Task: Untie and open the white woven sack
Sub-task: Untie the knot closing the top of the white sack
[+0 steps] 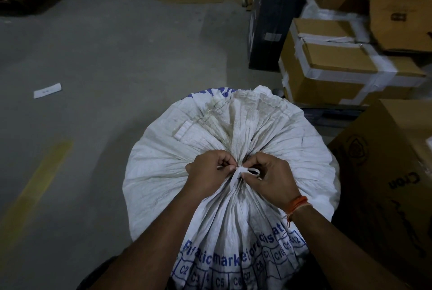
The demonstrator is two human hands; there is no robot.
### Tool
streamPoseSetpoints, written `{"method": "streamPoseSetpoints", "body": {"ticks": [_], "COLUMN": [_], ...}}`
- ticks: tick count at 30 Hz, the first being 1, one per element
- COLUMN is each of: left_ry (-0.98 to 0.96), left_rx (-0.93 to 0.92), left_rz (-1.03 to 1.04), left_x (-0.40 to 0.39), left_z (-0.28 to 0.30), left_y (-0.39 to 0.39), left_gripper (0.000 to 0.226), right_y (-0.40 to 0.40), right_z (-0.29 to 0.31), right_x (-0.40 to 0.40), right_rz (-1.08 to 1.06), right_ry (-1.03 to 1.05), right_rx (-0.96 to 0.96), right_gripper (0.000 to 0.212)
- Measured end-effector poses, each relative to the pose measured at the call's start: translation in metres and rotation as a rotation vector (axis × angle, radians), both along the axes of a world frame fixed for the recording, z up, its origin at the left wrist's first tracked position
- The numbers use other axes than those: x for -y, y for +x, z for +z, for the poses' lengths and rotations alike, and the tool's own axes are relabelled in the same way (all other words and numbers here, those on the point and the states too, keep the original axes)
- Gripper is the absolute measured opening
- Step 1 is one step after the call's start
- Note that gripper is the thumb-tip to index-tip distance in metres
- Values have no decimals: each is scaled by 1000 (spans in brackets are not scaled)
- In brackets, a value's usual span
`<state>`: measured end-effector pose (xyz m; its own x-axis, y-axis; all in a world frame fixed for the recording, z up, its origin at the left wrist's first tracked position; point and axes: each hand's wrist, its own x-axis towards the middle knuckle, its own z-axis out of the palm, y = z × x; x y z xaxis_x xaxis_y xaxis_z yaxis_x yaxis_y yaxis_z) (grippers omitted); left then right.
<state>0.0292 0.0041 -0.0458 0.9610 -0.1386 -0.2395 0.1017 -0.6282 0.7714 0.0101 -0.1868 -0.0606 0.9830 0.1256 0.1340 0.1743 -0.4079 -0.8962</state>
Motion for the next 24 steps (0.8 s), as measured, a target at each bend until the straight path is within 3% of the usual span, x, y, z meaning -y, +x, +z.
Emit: {"method": "streamPoseSetpoints", "body": {"ticks": [15, 24], "left_ry": [-30, 50], "left_rx": [-11, 23], "left_rz": [29, 24], "left_x": [7, -6], "left_z": [-2, 2], "left_y": [-2, -1], "left_gripper": [12, 3], "right_y": [0, -1], "right_z": [-1, 1], "right_x": [0, -1], "right_rz": [-12, -16], "right_ry": [4, -6], "right_rx": [-13, -6], "right_gripper": [15, 15]}}
